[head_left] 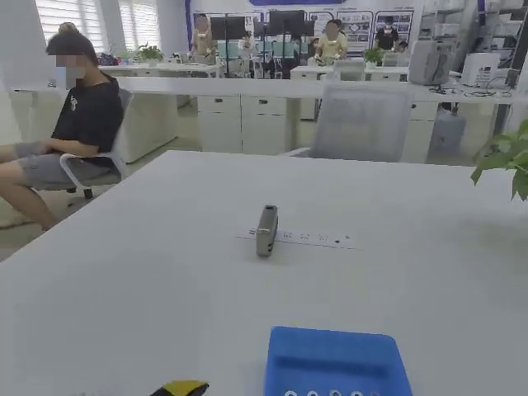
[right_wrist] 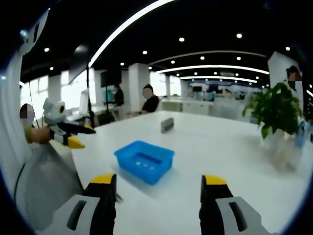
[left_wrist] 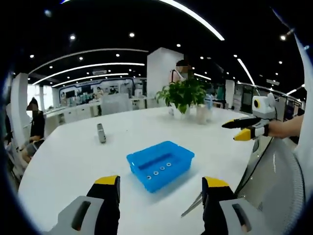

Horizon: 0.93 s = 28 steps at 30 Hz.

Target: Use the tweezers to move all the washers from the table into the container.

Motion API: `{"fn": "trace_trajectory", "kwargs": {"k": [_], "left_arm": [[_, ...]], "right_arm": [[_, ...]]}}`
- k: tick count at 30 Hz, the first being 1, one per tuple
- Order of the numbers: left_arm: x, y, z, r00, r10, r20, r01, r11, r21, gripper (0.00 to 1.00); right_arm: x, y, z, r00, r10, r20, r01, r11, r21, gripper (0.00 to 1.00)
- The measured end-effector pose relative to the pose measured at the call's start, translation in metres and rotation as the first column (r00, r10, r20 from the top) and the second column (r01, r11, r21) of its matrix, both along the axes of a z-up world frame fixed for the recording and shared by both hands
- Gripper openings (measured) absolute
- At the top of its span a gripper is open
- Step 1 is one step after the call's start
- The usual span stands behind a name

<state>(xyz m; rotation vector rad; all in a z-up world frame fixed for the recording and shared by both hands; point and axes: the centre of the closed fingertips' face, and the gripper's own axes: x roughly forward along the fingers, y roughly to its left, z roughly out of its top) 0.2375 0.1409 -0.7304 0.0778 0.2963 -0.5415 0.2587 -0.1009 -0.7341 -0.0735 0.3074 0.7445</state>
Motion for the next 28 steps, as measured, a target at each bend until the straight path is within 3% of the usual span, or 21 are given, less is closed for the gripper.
{"fn": "trace_trajectory", "kwargs": {"k": [4,8,17,22,28], "left_arm": [[0.005,0.01,0.01,0.997,0.061,0.053,-0.059,0.997,-0.044,0.82],[0.008,0.016,0.012,0.993,0.1,0.064,-0.096,0.994,-0.058,0.88],[0.011,0.022,0.029,0.979,0.145,0.144,-0.127,0.983,-0.131,0.99],[0.011,0.024,0.033,0.976,0.157,0.153,-0.131,0.977,-0.166,0.99],[0.012,0.024,0.028,0.979,0.155,0.129,-0.135,0.979,-0.151,0.99]], "right_arm": [[0.003,-0.001,0.009,0.999,-0.021,0.027,0.02,0.999,0.046,0.73],[0.007,-0.002,0.016,0.997,-0.047,0.057,0.043,0.997,0.07,0.81],[0.011,-0.008,0.024,0.99,-0.099,0.101,0.09,0.992,0.089,0.92],[0.012,-0.008,0.027,0.988,-0.11,0.111,0.1,0.99,0.098,0.95],[0.012,-0.008,0.025,0.989,-0.113,0.097,0.104,0.99,0.096,0.94]]}}
